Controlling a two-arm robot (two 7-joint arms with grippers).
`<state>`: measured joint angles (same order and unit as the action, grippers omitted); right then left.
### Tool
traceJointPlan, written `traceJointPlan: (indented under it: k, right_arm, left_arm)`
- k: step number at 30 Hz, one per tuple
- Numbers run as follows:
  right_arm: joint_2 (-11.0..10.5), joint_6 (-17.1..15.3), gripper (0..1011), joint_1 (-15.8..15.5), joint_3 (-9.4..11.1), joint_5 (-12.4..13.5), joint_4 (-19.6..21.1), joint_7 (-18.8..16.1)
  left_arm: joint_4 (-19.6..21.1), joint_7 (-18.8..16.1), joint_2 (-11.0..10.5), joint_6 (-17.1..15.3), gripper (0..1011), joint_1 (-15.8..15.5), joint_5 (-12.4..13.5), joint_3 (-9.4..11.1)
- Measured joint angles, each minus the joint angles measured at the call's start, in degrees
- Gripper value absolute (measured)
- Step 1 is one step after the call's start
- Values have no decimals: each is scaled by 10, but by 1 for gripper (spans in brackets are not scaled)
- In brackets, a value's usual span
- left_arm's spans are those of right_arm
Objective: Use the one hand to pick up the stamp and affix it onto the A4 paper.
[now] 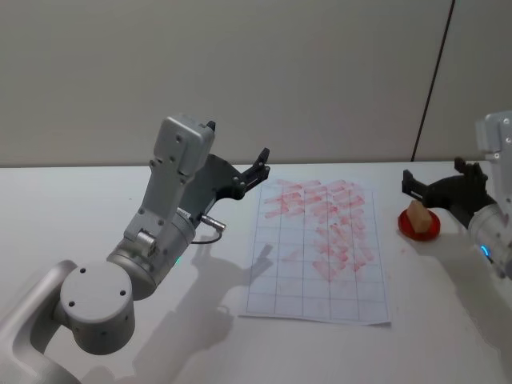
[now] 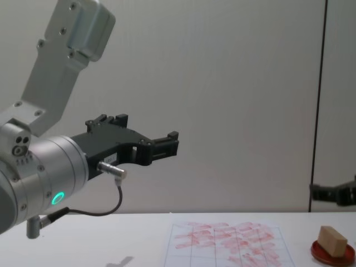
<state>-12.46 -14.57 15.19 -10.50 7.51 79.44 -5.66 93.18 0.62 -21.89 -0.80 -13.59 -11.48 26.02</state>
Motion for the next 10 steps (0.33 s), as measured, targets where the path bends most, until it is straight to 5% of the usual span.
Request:
traceJointPlan:
  k: [10]
  right_arm:
    - [-16, 63, 1001, -27, 9, -9, 43, 2]
  left_arm:
    - [0, 0, 0, 0, 1001, 0, 0, 0]
